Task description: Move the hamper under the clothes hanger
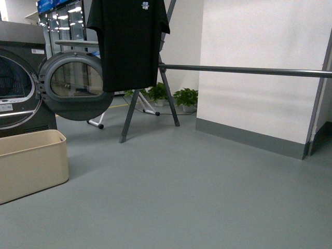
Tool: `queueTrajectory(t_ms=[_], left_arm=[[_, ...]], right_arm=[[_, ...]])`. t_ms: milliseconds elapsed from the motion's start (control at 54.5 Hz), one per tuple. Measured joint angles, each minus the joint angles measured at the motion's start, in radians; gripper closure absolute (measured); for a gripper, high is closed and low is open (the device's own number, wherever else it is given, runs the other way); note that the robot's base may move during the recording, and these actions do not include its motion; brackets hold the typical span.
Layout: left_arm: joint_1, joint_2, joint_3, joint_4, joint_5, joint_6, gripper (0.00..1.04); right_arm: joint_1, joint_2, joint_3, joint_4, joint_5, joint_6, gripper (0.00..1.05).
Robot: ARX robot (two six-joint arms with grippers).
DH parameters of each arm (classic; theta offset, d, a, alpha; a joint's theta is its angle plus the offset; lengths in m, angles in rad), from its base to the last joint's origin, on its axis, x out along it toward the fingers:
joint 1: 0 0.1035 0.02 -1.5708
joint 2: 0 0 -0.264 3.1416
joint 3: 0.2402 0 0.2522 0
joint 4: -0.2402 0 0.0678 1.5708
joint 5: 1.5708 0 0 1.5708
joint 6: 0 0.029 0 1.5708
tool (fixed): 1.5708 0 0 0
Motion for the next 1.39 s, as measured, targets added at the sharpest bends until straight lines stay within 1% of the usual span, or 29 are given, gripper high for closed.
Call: queueTrajectory(t_ms=[1394], left_arm=[[0.000, 0.005, 0.000, 0.000, 0.000, 0.000, 0.07]], right_arm=[[0.000, 0.002, 0.000, 0.000, 0.000, 0.000, 0.08]])
